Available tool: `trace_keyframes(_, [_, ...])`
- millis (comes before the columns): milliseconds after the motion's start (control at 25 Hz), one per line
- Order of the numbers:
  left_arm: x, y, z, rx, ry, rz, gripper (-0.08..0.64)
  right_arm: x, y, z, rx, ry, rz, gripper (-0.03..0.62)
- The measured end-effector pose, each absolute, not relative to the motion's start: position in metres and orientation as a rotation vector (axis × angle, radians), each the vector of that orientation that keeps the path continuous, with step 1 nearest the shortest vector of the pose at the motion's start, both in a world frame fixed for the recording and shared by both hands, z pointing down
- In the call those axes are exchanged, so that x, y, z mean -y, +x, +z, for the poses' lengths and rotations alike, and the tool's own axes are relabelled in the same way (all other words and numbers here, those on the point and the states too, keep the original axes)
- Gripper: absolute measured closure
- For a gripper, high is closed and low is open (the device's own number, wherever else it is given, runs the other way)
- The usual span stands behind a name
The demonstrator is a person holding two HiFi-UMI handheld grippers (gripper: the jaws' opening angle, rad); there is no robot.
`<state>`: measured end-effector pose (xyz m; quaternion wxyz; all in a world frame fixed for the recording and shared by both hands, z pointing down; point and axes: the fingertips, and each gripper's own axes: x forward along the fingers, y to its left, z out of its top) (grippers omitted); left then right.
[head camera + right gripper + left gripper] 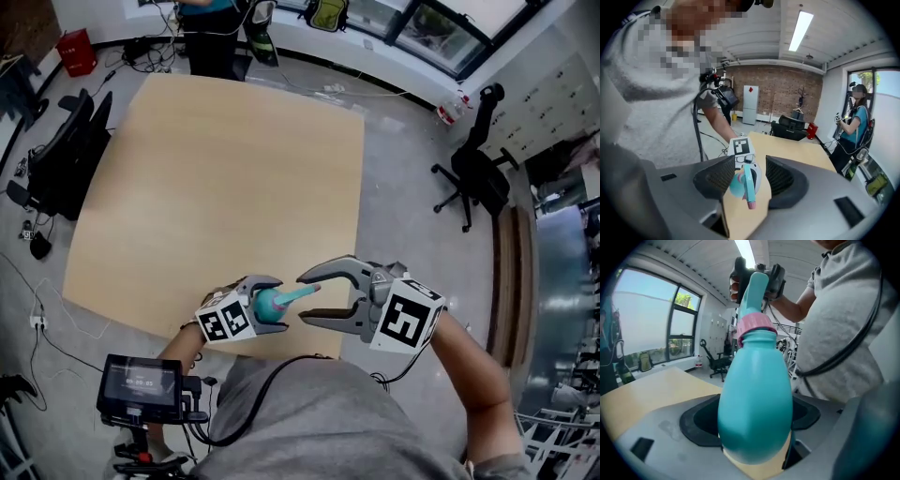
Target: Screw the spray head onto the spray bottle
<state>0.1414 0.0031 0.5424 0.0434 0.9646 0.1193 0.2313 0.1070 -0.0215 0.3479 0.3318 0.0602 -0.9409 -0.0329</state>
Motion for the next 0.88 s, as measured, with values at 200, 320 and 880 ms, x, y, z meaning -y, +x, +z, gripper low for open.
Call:
trace_keyframes(200, [-0.054, 0.145, 0.491, -0.681, 2.816, 0.699, 0.161, -0.01, 0.11, 0.363, 2.369, 0.031, 0.0, 0.405])
trace_keyframes(320, [-0.068, 0.146, 0.479, -0.769, 2.751, 0.691, 0.161, -0.024, 0.115, 0.374, 2.327, 0.016, 0.1, 0.405])
trace_keyframes(880, [-0.1, 0.149, 0.477, -1.14, 2.431, 0.672, 0.161, -0.038, 0.122, 0.399, 2.225, -0.08, 0.067, 0.46])
